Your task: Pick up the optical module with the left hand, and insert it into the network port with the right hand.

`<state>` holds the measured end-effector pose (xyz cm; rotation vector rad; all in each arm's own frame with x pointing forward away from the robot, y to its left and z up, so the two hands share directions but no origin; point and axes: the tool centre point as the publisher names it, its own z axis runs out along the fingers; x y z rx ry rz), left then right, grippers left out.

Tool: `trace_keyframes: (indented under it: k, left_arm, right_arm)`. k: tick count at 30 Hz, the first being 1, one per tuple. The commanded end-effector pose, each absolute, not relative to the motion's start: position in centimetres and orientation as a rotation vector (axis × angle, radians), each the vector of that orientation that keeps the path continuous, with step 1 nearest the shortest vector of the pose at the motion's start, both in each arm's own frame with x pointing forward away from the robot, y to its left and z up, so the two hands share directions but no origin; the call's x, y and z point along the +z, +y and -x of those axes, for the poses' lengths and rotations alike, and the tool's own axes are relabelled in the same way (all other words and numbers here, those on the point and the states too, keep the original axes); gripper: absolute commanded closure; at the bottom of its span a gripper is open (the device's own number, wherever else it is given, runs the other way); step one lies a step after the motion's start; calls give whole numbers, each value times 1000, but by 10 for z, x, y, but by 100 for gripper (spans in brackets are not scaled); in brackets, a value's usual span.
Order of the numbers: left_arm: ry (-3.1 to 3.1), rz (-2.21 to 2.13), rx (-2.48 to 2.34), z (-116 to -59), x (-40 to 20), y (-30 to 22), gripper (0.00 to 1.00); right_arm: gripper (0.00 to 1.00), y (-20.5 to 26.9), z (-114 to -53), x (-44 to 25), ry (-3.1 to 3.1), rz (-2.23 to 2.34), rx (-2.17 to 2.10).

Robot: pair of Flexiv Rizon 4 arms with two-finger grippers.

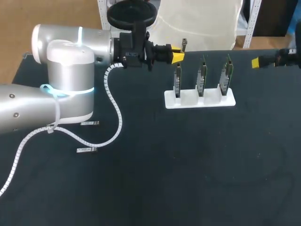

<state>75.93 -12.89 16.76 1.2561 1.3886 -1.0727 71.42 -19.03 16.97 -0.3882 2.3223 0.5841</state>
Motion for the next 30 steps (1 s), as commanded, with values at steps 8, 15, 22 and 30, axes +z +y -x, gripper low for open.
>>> trace_keyframes:
  k: [8, 15, 22, 30]
  left_arm:
    - [1384, -1248, -1067, -757, 166, -129, 100]
    - [1384, -1248, -1067, -757, 166, -129, 100]
    - [1384, -1248, -1067, -757, 166, -129, 100]
    - [1384, -1248, -1067, -757, 166, -129, 100]
  right_arm:
    - [0, -173, -759, 201, 2189, 918, 849]
    - [0, -141, -765, 212, 2100, 1175, 894]
    - [0, -112, -759, 208, 2033, 1349, 922]
    - [0, -82, -757, 208, 1929, 1527, 963]
